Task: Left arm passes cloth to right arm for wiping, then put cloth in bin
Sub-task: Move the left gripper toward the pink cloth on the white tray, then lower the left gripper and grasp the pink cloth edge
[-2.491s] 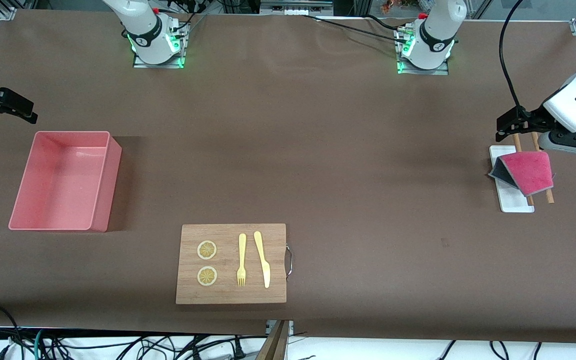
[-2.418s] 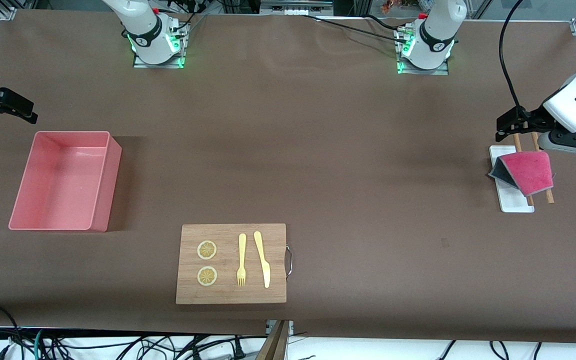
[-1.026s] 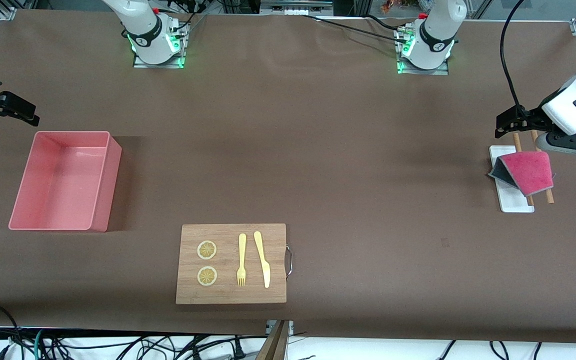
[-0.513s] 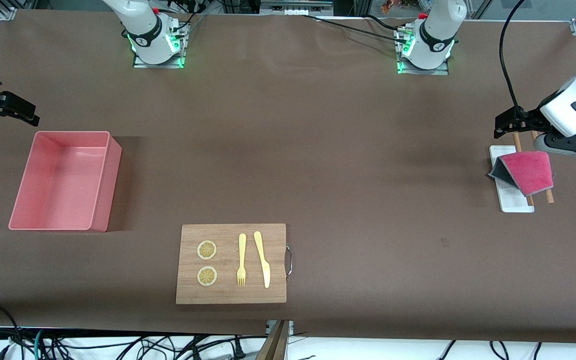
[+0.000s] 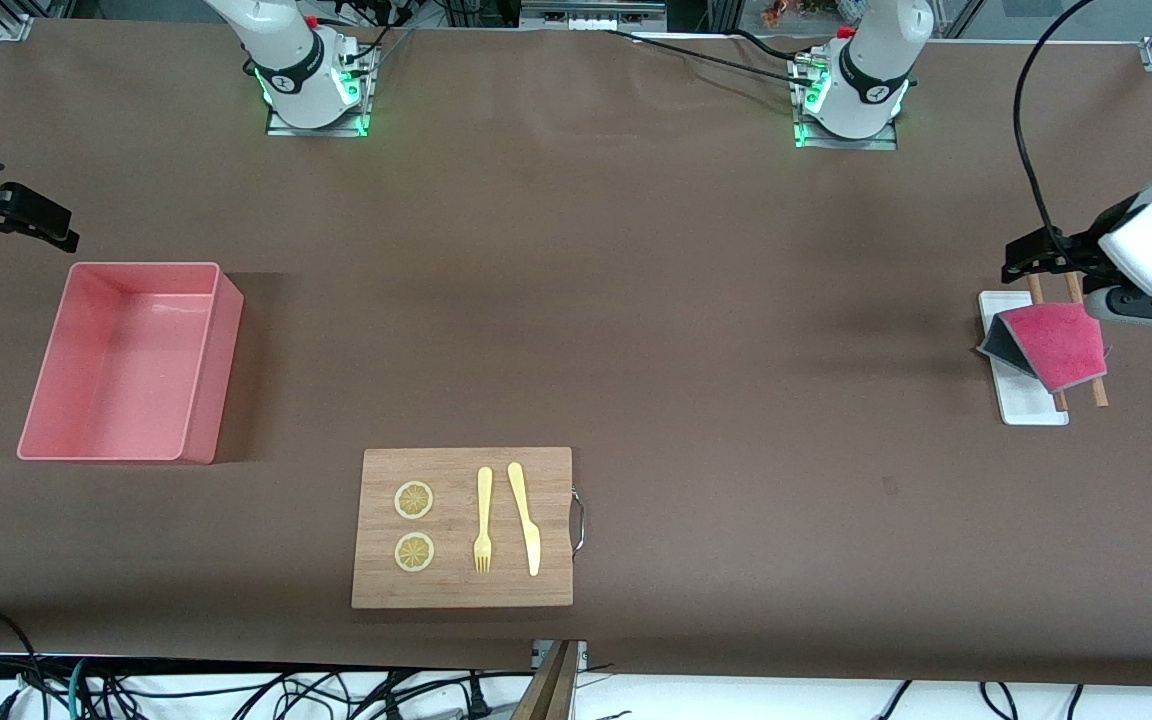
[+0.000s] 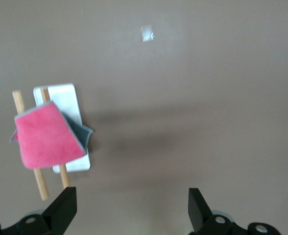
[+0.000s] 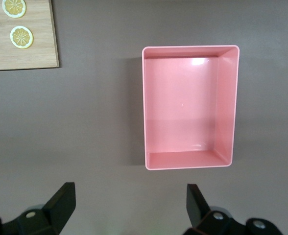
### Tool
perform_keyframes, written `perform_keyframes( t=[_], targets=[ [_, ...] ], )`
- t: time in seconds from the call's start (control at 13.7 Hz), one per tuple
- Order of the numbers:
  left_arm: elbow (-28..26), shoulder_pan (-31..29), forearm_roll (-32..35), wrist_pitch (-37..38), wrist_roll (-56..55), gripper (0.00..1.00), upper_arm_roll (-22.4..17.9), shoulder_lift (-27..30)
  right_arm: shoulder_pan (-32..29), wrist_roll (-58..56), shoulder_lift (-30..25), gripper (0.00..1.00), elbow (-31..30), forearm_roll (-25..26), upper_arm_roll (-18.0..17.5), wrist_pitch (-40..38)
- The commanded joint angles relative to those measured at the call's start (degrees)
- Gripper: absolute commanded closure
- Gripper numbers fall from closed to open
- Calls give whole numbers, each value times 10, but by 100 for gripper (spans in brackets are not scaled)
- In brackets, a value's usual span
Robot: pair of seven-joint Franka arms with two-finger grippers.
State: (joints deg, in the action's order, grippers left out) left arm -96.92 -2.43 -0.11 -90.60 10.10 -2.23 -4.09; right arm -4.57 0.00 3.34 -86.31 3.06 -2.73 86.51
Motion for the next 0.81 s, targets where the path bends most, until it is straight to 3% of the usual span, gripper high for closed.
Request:
perform_keyframes(
  t=[0.0, 0.22, 0.37, 0.59, 0.73],
  targets=[
    [18, -56, -2, 24, 72, 0, 1, -25, -2, 1, 3, 0, 10, -3, -1, -2],
    [38, -141, -9, 8, 246, 0, 1, -66, -2, 1, 3, 0, 10, -4, -1, -2],
    [67, -179, -3, 4, 319, 0, 1, -92, -2, 1, 3, 0, 10, -4, -1, -2],
    [67, -251, -13, -25, 423, 0, 2, -149, -2, 2, 3, 0, 10, -4, -1, -1],
    [67, -300, -81, -37, 485, 0, 2, -187, -2, 2, 3, 0, 10, -4, -1, -1]
  ],
)
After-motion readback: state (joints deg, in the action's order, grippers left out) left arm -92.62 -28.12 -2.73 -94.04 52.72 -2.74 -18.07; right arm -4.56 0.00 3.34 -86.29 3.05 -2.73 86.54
